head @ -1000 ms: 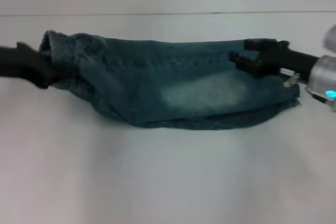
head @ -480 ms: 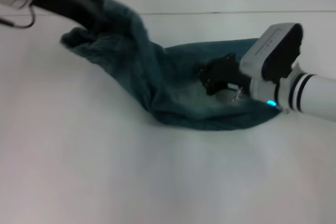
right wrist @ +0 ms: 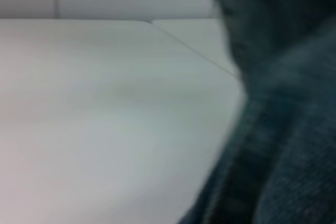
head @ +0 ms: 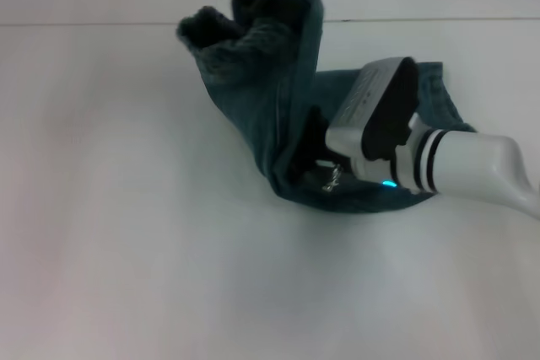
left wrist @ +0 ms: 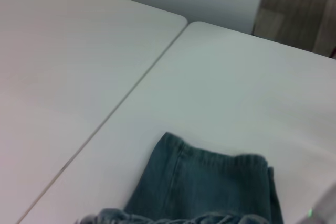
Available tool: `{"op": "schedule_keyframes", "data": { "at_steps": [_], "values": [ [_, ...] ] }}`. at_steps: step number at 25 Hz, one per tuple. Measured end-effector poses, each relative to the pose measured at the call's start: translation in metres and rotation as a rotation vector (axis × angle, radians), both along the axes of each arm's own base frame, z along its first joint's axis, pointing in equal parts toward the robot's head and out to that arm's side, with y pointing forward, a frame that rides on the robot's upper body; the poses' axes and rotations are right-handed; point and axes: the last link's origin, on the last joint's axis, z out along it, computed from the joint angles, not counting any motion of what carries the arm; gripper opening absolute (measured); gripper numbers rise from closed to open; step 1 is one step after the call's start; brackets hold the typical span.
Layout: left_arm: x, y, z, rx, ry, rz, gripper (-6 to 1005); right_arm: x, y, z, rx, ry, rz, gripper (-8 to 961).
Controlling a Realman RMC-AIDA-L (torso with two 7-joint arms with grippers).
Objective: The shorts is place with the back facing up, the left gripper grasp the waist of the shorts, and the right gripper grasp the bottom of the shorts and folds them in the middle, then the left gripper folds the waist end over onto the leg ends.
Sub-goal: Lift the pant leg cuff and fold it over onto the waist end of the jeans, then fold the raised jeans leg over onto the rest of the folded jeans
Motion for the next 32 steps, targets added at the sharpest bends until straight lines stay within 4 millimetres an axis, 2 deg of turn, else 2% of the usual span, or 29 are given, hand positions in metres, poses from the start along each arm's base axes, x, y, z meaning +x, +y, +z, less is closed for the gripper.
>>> {"op": "schedule_keyframes", "data": {
  "at_steps": [4,7,12,15,18,23,27,32],
  "values": [
    [0.015,0.002,-0.016,-0.023,0.017,-0.014,92,-0.006,-0.005,-0.006,-0.028,0.006,0.018,3],
    [0.022,0.003,-0.033,-0.025,0.054,-0.03,91,-0.002,-0.008,-0.006,-0.031,0.014,0.006,5],
    [0.023,0.006,-0.057,0.001,0.124,-0.054,91,0.028,-0.018,0.011,0.007,0.081,-0.056,8],
    [0.025,0.006,-0.066,0.017,0.138,-0.071,92,0.056,-0.027,0.037,0.049,0.154,-0.093,11],
    [0.029,0.004,-0.072,0.02,0.145,-0.093,92,0.088,-0.05,0.073,0.075,0.239,-0.111,13],
    [0.039,-0.004,-0.098,-0.002,0.157,-0.159,90,0.117,-0.096,0.113,0.073,0.339,-0.135,16],
    [0.048,-0.013,-0.124,-0.012,0.165,-0.229,126,0.125,-0.126,0.123,-0.015,0.372,-0.144,19],
    [0.053,-0.02,-0.144,-0.003,0.19,-0.295,187,0.125,-0.137,0.119,-0.068,0.38,-0.153,22]
  ]
}}
